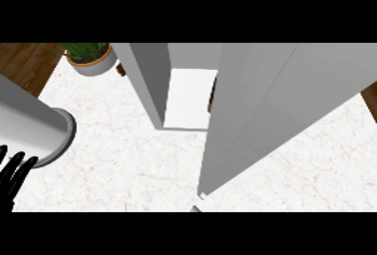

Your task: Pick up the wine, place it into the cabinet and close the cabinet

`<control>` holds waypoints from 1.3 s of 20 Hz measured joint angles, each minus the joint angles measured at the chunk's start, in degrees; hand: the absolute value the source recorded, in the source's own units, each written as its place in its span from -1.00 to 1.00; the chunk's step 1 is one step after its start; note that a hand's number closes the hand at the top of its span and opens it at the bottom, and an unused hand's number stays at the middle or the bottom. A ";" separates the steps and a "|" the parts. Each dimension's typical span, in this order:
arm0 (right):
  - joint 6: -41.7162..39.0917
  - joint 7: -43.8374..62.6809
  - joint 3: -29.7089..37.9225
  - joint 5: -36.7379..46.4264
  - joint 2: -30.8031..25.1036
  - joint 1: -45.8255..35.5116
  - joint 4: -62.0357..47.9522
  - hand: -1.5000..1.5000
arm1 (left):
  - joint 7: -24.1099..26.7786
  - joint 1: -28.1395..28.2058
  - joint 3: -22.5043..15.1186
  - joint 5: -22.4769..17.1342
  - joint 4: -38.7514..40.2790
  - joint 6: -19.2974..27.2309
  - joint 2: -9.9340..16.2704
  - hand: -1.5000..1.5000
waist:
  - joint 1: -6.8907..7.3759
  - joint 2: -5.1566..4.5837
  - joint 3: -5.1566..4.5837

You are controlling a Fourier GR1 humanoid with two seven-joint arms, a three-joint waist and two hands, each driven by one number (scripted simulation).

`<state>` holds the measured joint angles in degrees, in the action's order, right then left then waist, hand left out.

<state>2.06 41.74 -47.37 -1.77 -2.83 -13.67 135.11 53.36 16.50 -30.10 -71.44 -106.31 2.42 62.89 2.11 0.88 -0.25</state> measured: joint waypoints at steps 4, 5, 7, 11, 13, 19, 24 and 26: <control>7.11 -1.22 -1.44 1.27 -3.57 -5.02 -0.28 1.00 | 1.25 2.83 2.34 -0.31 2.75 -4.45 2.05 -1.00 | 0.62 -0.04 -0.06; 8.83 -1.85 -1.66 1.69 -4.10 -6.12 -0.43 1.00 | 1.45 3.40 2.93 -0.47 3.75 -5.85 2.50 -1.00 | 0.66 -0.08 -0.07; 12.71 -2.70 -2.32 2.20 -5.15 -7.91 -0.51 1.00 | 1.61 4.19 4.40 -1.11 4.71 -7.62 3.55 -1.00 | 0.75 -0.11 -0.07; 18.60 -3.89 -1.39 1.57 -5.72 -13.04 -2.56 1.00 | 2.12 5.84 6.47 -1.38 5.76 -11.13 5.05 -1.00 | 1.36 -0.35 -0.06; 21.10 -4.71 -0.69 1.02 -4.77 -16.08 -5.29 1.00 | 1.90 6.38 7.69 -1.92 6.59 -12.68 5.78 -1.00 | 1.65 -0.51 -0.04; 25.67 -6.29 5.87 -1.10 1.01 -30.26 -21.14 1.00 | 1.01 9.64 11.43 -2.97 9.12 -16.73 7.55 -1.00 | 1.88 -0.77 0.05; 23.40 -9.74 13.36 -6.94 2.29 -39.83 -33.58 1.00 | 0.23 12.00 14.17 -2.41 10.92 -19.33 7.68 -1.00 | 1.70 -1.02 0.13; 21.30 -11.33 16.28 -9.76 2.50 -43.35 -38.31 1.00 | 0.05 12.51 15.15 -1.93 11.80 -19.94 7.10 -1.00 | 1.59 -1.08 0.14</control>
<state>23.37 30.41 -31.09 -11.53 -0.34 -57.03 96.80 53.41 29.01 -14.95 -73.37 -94.51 -17.52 69.98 3.69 -0.20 -0.11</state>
